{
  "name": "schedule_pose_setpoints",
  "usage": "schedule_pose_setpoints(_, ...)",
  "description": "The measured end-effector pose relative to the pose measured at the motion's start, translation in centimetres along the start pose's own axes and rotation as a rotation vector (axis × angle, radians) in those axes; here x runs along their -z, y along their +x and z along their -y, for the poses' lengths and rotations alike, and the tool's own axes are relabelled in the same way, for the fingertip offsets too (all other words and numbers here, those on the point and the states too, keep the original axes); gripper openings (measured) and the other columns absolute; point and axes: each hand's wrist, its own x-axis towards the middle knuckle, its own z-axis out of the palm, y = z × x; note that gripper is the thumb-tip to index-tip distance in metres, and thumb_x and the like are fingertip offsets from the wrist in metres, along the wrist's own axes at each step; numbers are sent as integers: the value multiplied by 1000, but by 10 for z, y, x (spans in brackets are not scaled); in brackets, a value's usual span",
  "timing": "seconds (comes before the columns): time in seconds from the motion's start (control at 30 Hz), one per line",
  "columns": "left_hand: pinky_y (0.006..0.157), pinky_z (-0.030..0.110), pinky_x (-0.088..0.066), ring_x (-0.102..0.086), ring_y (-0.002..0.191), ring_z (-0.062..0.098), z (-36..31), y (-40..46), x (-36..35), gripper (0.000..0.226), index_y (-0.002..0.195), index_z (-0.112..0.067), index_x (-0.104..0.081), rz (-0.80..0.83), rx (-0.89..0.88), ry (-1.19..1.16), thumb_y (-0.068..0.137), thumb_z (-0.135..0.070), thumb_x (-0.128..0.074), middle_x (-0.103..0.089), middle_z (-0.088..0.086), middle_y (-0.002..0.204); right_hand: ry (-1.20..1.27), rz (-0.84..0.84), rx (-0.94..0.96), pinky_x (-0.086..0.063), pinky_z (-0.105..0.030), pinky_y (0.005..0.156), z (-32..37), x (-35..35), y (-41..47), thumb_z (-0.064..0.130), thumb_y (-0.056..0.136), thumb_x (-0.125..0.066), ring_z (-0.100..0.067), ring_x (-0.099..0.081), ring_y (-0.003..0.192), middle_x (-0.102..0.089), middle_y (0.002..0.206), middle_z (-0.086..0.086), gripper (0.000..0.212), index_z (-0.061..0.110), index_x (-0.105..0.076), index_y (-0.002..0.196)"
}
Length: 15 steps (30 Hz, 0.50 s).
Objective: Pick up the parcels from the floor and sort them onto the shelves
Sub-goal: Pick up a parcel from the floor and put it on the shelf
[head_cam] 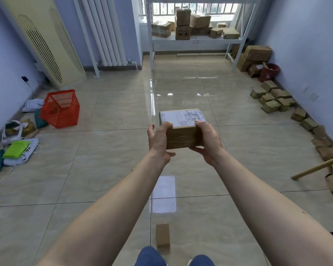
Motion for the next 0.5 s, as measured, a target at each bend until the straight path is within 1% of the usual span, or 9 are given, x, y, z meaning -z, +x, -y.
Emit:
schedule_pose_setpoints(0.03,92,60,-47,-59,107,28,-4,-2,0,85,143,-38,-37,5,30,34,65,-40,-68,-56,6,129,-4,-11,-2,-58,-40,69,6,5,1,40,84,-63,-24,-60,100,-60,111,-3,22,26,-65,100)
schedule_pose_setpoints(0.07,88,55,-50,-60,103,26,-8,-2,-1,75,137,-35,-46,15,55,55,65,-43,-68,-59,5,126,-7,-11,-2,-55,-36,66,13,10,3,38,84,-61,-22,-57,95,-59,107,-3,18,26,-64,96)
schedule_pose_setpoints(0.1,87,51,-52,-61,98,25,-13,-2,-2,59,126,-31,-56,32,73,74,69,-44,-67,-62,6,118,-15,3,-1,-52,-35,65,18,15,6,36,84,-60,-20,-55,91,-57,104,-3,17,25,-64,96)
schedule_pose_setpoints(0.17,91,46,-54,-62,93,24,-19,-1,-4,26,99,-27,-64,82,115,106,78,-42,-65,-64,6,99,-51,55,-6,-51,-34,65,29,25,12,36,82,-59,-19,-53,86,-56,101,-3,26,21,-65,102)
schedule_pose_setpoints(0.2,94,46,-55,-62,92,25,-21,1,-6,18,92,-26,-64,105,133,117,80,-40,-65,-64,6,94,-77,82,-10,-51,-34,65,34,29,15,36,79,-59,-18,-53,83,-56,99,-4,32,18,-65,105)
schedule_pose_setpoints(0.3,97,52,-54,-60,94,27,-18,3,-19,13,88,-23,-63,119,124,161,81,-34,-64,-60,7,95,-105,104,-4,-50,-34,68,43,40,29,38,73,-60,-16,-49,73,-54,90,-3,39,16,-64,106)
schedule_pose_setpoints(0.37,92,52,-57,-60,91,26,-13,7,-33,15,88,-20,-64,86,69,153,81,-33,-63,-60,8,94,-75,76,11,-49,-32,67,48,45,40,37,80,-60,-15,-48,70,-54,87,0,35,18,-62,110)
schedule_pose_setpoints(0.4,87,50,-59,-61,89,24,-10,9,-41,17,90,-19,-65,70,41,139,81,-33,-63,-63,7,92,-57,72,14,-49,-31,66,49,47,45,37,84,-61,-15,-52,72,-57,89,0,37,18,-60,115)
schedule_pose_setpoints(0.5,75,42,-59,-62,86,23,-1,15,-69,21,96,-18,-67,25,-18,81,83,-33,-62,-67,5,89,-25,119,15,-55,-33,64,53,57,62,45,85,-62,-20,-66,91,-68,106,-4,54,21,-51,132)
